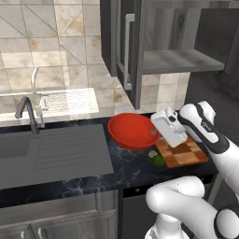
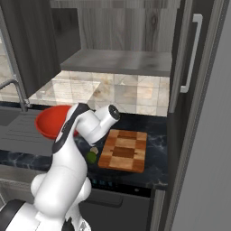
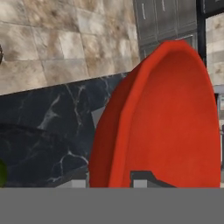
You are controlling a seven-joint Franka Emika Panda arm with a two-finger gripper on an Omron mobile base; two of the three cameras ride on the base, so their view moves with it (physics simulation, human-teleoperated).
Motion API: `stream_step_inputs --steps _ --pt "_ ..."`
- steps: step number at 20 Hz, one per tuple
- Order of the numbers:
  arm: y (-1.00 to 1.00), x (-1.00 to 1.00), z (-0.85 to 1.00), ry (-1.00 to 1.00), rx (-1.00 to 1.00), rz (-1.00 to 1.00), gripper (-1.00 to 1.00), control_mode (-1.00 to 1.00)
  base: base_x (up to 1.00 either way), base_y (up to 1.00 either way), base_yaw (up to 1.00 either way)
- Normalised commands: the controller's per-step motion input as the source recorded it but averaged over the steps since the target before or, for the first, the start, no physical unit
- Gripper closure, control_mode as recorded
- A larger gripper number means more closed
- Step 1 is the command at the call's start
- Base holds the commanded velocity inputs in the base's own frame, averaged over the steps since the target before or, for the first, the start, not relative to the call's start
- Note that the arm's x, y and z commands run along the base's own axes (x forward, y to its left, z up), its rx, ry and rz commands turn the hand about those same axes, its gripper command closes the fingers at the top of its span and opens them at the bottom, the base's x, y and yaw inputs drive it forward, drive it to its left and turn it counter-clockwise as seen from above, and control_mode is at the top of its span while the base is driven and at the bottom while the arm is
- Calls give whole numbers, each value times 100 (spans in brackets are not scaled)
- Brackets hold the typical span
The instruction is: Open the cabinet. Place the bowl and condiment on the counter. Then place the lime and garlic on the cutting board.
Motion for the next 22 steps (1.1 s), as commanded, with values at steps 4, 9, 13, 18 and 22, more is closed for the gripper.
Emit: stream_step_inputs --steps 4,9,13,18,22 --pt "6 10 -22 0 0 3 100 -100 0 0 0" --pt "8 10 -22 0 0 2 100 -100 0 0 0" --pt "10 12 -23 0 0 2 100 -100 0 0 0" --pt "7 11 -21 0 0 2 100 -100 0 0 0" --pt "1 10 -16 0 -2 1 100 -100 0 0 0"
